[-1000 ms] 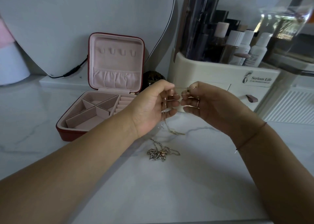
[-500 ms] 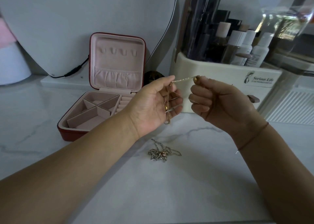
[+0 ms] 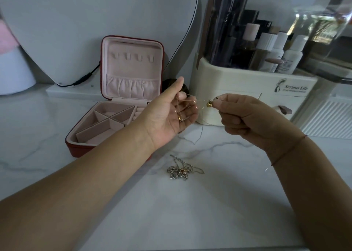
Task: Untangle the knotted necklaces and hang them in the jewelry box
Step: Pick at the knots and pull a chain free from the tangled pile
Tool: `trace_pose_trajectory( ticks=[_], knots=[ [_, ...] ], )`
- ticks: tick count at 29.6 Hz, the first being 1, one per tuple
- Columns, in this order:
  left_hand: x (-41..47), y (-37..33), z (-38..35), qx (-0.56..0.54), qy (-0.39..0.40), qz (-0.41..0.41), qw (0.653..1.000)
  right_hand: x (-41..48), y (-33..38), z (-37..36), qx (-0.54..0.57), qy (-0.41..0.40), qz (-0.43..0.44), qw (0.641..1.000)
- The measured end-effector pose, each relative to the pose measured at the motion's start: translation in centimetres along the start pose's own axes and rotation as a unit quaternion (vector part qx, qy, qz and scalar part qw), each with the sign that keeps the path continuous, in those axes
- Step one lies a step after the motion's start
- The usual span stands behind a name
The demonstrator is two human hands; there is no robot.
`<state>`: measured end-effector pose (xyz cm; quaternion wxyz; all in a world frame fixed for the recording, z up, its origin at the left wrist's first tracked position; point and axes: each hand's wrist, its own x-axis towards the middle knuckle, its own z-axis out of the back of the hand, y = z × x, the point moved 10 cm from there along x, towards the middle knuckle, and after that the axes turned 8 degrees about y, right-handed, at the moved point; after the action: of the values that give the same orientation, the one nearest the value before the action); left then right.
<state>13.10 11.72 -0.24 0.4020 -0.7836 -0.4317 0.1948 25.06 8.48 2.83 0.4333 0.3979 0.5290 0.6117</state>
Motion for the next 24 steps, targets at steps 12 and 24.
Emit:
trace_pose_trajectory(
  ticks=[12, 24],
  knots=[
    [-0.5, -2.2, 2.3, -0.037, -0.079, -0.037, 0.996, -1.3, 1.7, 5.1, 0.191, -0.122, 0.081, 0.971],
    [-0.8, -2.1, 0.4, 0.239, -0.045, -0.029, 0.97, -2.5, 2.6, 6.7, 0.114, -0.232, 0.152, 0.954]
  ],
)
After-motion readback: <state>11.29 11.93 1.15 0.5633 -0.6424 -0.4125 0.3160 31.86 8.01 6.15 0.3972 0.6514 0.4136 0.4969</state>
